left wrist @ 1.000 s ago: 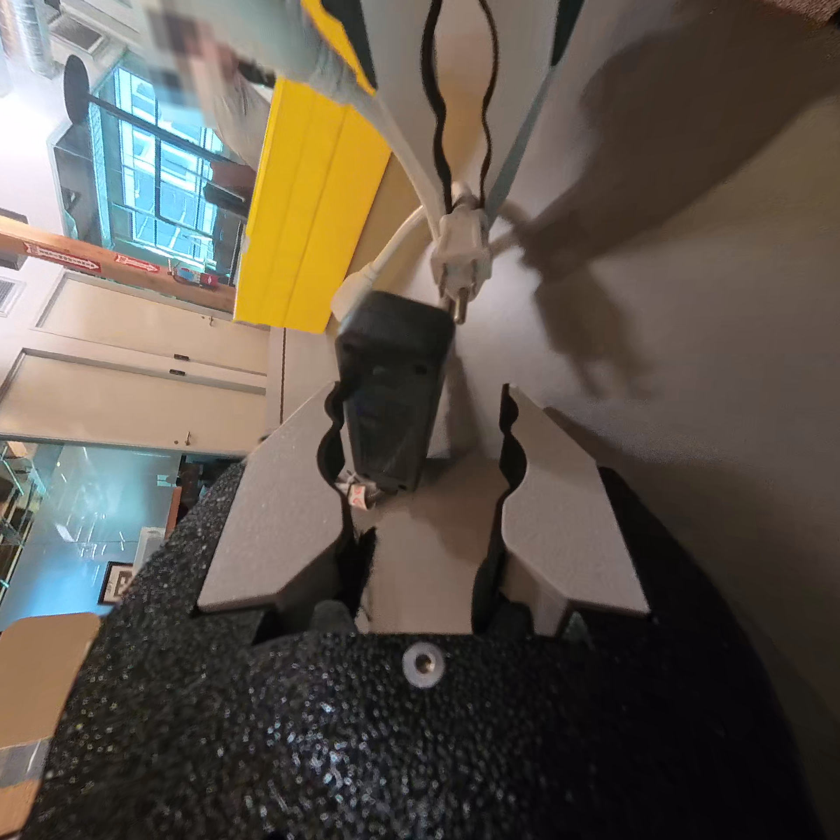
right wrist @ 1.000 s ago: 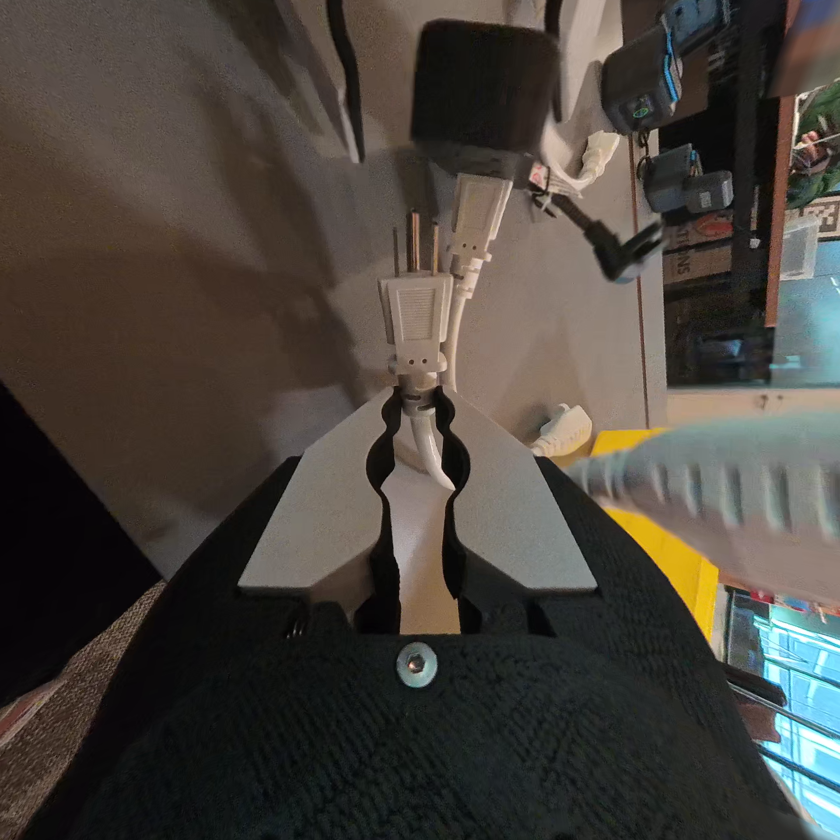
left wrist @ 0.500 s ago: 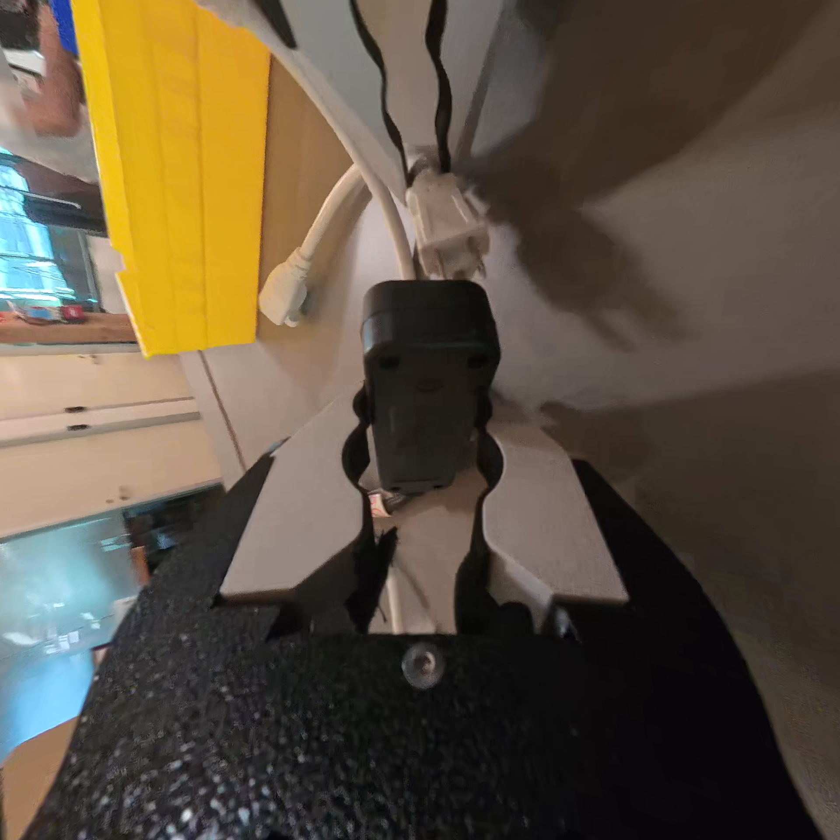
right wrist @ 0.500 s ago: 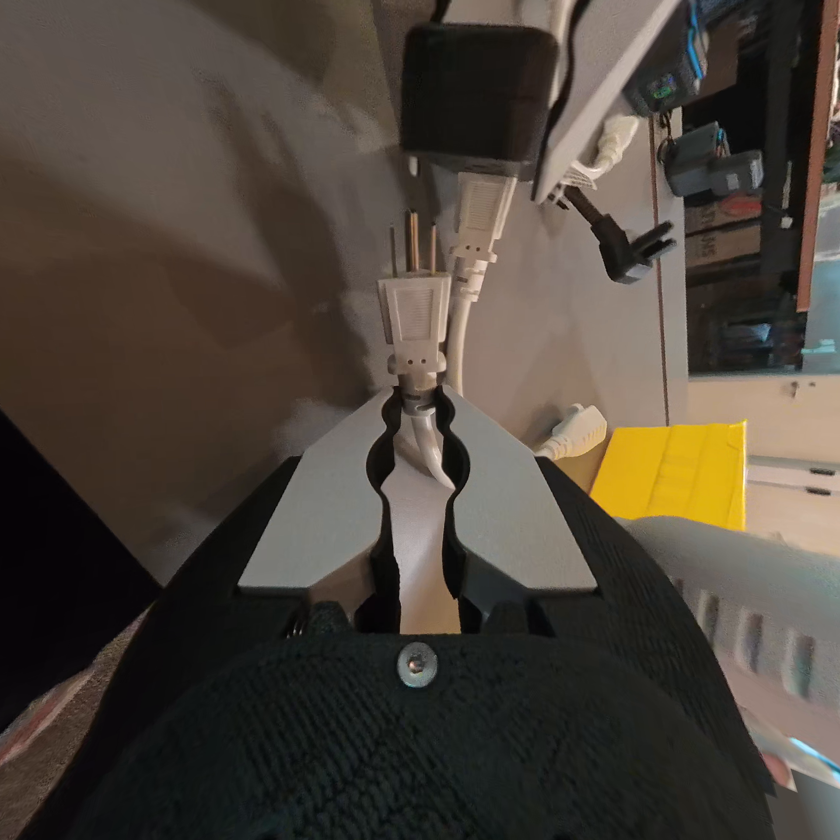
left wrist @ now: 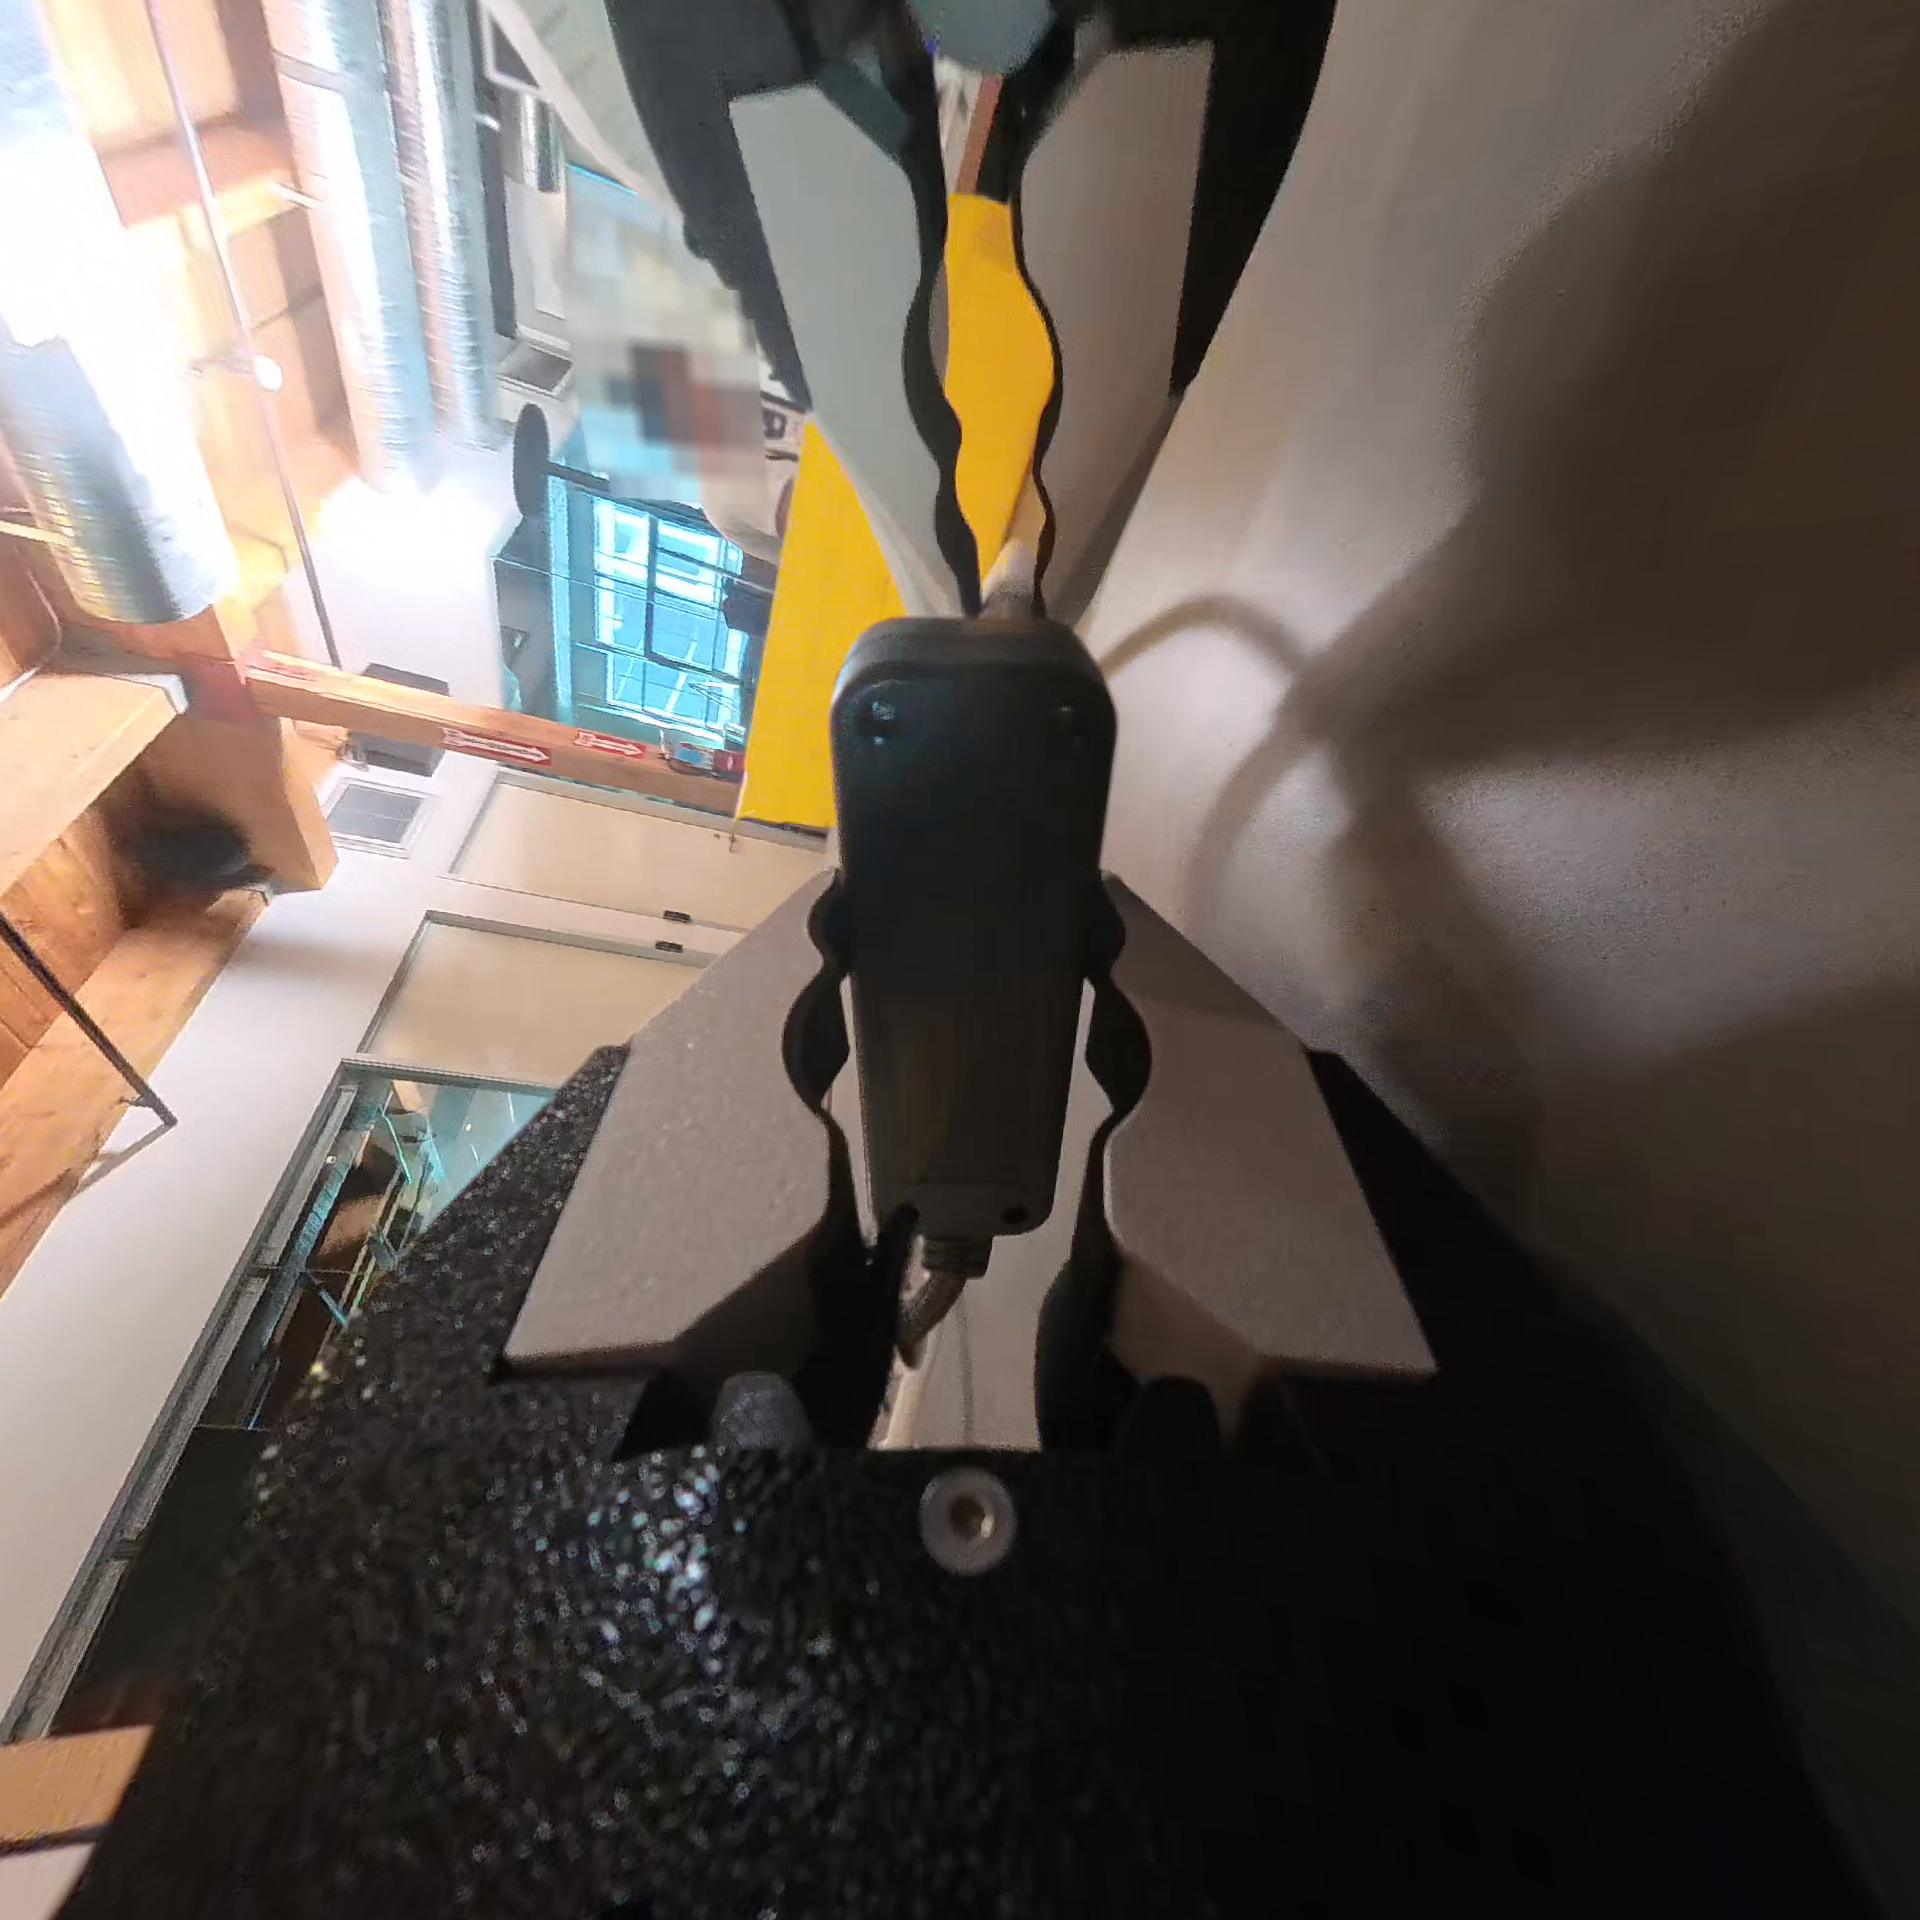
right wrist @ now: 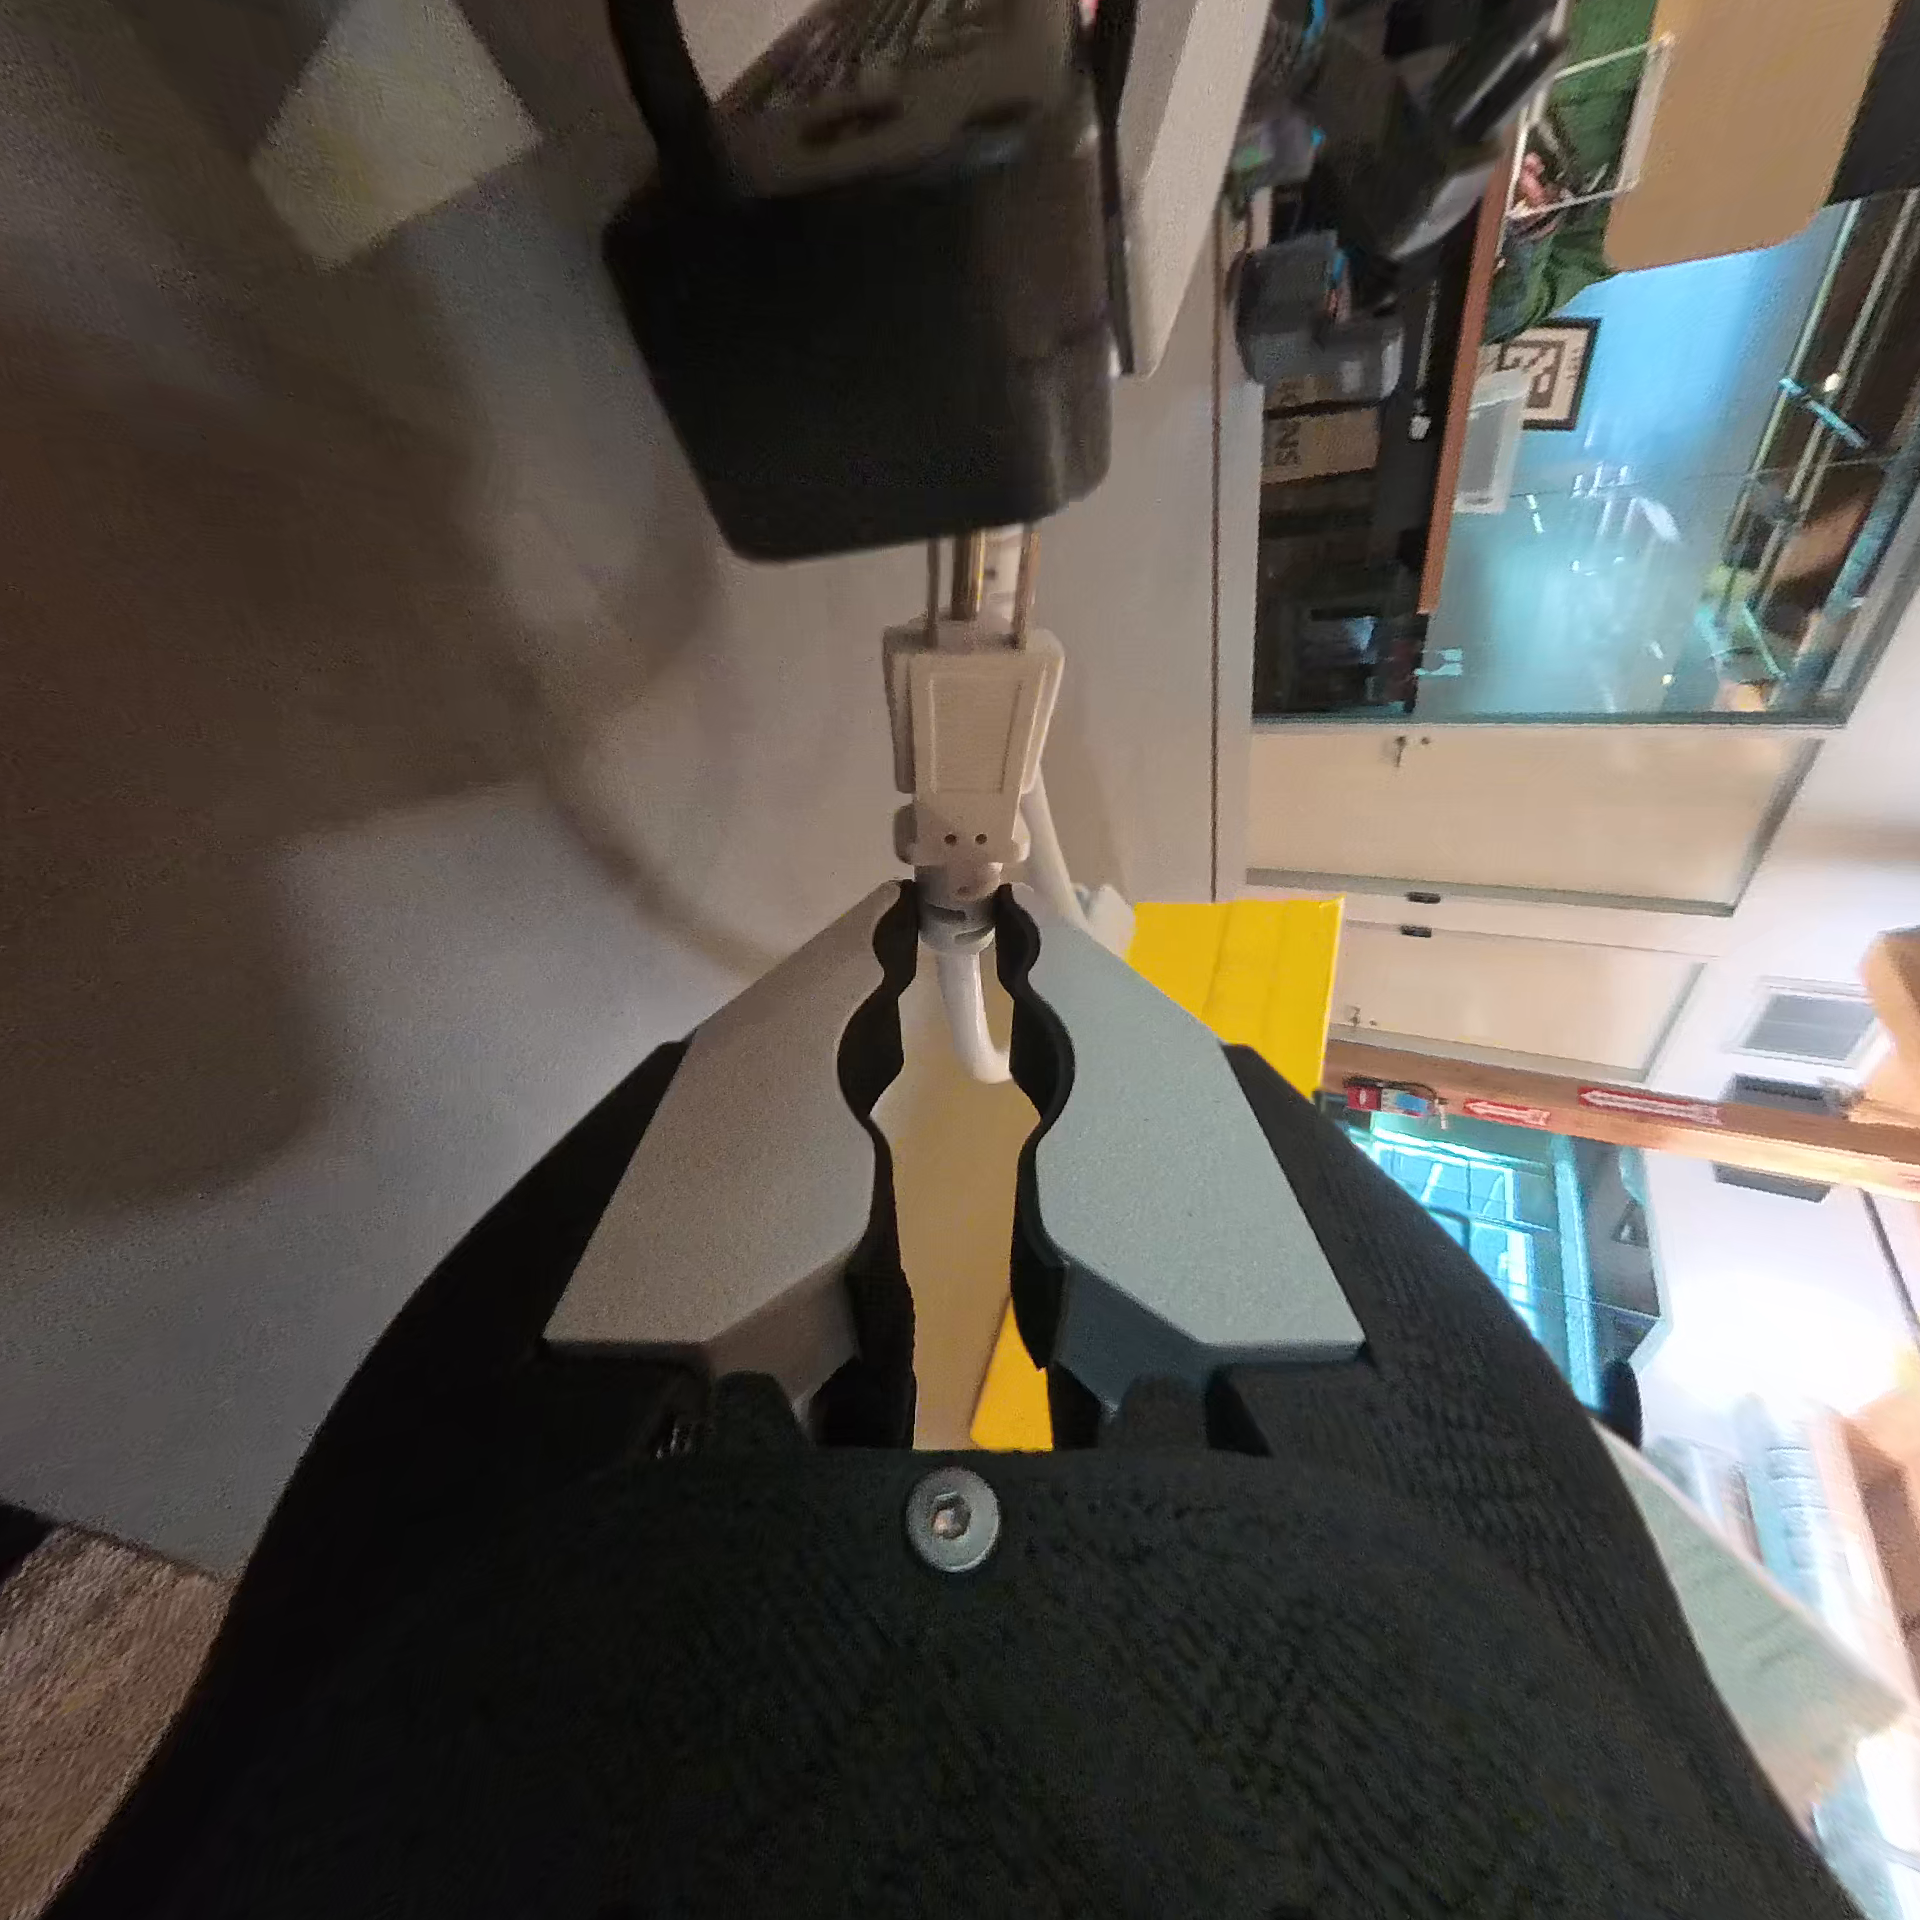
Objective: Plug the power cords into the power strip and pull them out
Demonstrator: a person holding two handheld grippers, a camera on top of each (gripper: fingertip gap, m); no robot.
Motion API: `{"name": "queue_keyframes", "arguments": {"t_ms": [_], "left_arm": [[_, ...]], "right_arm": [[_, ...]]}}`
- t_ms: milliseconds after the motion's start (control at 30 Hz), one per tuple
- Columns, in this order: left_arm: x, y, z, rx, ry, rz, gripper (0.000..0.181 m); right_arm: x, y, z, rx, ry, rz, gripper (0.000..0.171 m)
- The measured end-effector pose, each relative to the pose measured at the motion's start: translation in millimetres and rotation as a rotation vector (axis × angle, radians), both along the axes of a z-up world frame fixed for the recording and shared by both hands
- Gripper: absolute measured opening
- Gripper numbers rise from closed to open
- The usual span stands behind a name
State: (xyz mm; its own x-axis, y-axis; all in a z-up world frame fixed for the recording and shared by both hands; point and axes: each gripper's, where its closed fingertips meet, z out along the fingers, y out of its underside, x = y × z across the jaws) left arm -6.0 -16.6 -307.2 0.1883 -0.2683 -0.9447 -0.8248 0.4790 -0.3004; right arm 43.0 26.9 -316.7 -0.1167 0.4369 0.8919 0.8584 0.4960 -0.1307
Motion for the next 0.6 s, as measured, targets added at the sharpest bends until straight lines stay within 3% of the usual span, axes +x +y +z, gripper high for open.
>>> {"name": "queue_keyframes", "arguments": {"t_ms": [333, 600], "left_arm": [[-14, -24, -23, -0.1, 0.063, -0.066, 0.042], [-25, -28, -27, -0.101, 0.074, -0.06, 0.042]], "right_arm": [[-27, -14, -26, 0.12, -0.095, 0.197, 0.012], [-45, -23, -29, 0.059, -0.006, 0.3, 0.013]]}}
